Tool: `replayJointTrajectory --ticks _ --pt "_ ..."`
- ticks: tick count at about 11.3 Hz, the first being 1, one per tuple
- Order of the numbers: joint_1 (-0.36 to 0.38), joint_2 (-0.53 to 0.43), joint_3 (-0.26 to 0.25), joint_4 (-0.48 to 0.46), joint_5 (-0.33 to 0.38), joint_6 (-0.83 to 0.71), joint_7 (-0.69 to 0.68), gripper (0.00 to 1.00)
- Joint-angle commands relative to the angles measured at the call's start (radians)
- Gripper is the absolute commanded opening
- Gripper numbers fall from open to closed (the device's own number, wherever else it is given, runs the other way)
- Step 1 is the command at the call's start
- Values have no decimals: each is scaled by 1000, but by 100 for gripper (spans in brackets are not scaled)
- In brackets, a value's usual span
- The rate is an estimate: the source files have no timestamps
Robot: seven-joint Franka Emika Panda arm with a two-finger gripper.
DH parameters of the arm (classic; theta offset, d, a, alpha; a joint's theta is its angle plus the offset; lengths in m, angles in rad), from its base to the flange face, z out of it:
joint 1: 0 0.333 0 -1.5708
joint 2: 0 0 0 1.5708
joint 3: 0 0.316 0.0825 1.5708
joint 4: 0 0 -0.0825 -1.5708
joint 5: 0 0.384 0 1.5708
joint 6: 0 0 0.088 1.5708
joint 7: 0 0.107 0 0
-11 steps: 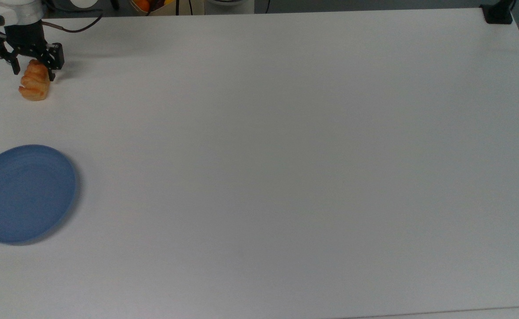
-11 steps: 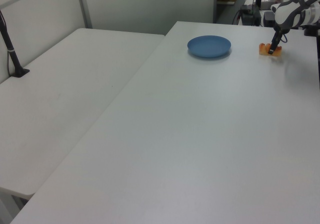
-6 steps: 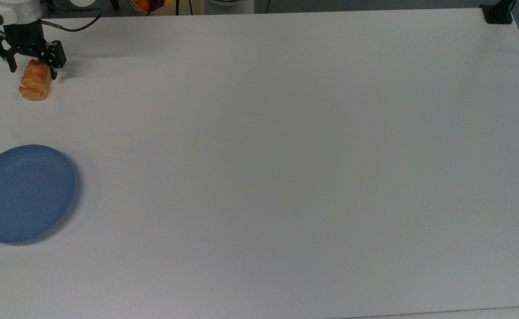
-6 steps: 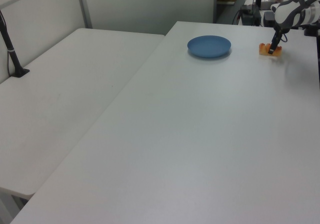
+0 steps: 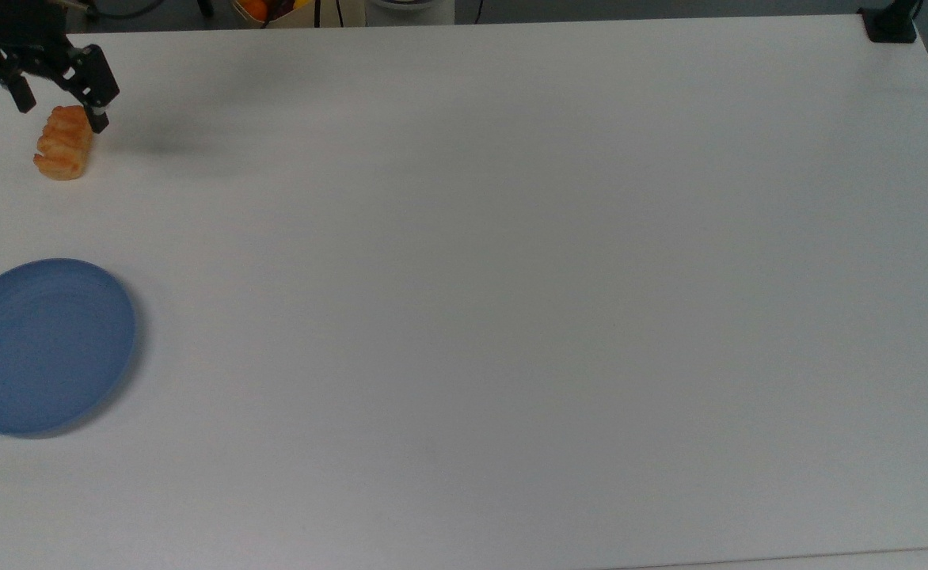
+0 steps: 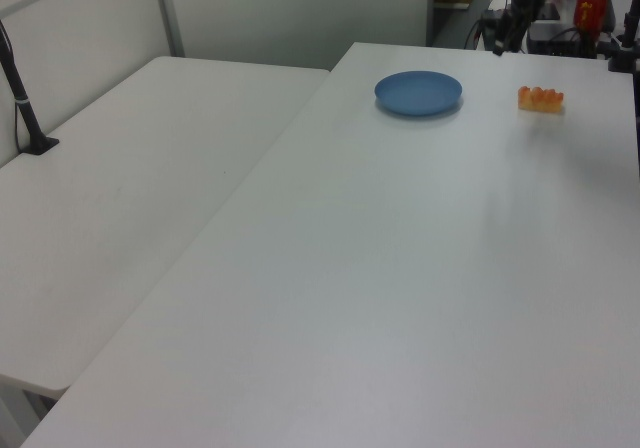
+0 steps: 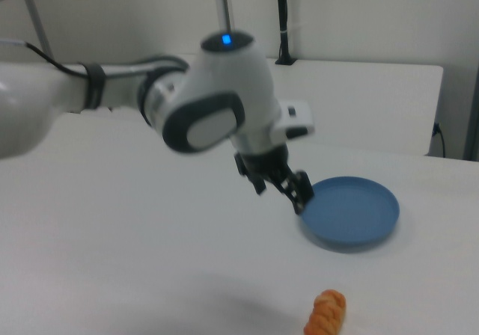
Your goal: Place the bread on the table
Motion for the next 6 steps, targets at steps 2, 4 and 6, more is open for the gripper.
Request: replayJointTrajectory --ticks 2,4,6 --pt "120 -127 81 100 -83 -339 220 100" --pt "244 -167 90 101 -115 -458 350 100" --pt "263 -220 162 100 -106 -544 374 100"
